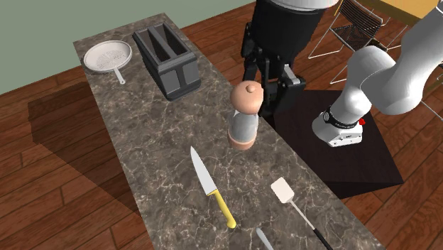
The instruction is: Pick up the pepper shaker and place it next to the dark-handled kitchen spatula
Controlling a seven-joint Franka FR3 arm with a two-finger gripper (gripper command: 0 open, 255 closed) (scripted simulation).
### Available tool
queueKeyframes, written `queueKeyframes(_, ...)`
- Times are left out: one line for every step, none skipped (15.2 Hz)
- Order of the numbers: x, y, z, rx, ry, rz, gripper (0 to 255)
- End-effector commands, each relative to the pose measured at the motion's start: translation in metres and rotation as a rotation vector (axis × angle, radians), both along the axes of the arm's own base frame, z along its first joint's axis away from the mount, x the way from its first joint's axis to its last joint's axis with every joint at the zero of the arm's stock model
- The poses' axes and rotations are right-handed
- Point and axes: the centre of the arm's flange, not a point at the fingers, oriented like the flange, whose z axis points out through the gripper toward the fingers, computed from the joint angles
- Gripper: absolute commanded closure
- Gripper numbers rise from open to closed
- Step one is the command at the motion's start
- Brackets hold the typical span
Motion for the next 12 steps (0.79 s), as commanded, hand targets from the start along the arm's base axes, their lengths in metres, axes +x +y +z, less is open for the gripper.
queueKeyframes(-0.018,0.015,0.0,0.0,0.0,-0.002,255)
queueKeyframes(-0.028,0.024,0.0,0.0,0.0,-0.002,255)
queueKeyframes(-0.037,0.033,0.0,0.0,0.0,-0.002,255)
queueKeyframes(-0.043,0.038,0.0,0.0,0.0,-0.002,255)
queueKeyframes(-0.043,0.038,-0.005,0.0,0.0,-0.002,255)
queueKeyframes(-0.043,0.038,-0.011,0.0,0.0,-0.002,255)
queueKeyframes(-0.043,0.038,-0.016,0.0,0.0,-0.002,255)
queueKeyframes(-0.043,0.038,-0.021,0.0,0.0,-0.002,255)
queueKeyframes(-0.043,0.038,-0.027,0.0,0.0,-0.002,255)
queueKeyframes(-0.043,0.038,-0.032,0.0,0.0,-0.002,255)
queueKeyframes(-0.043,0.038,-0.037,0.0,0.0,-0.002,255)
queueKeyframes(-0.043,0.038,-0.042,0.0,0.0,-0.002,255)
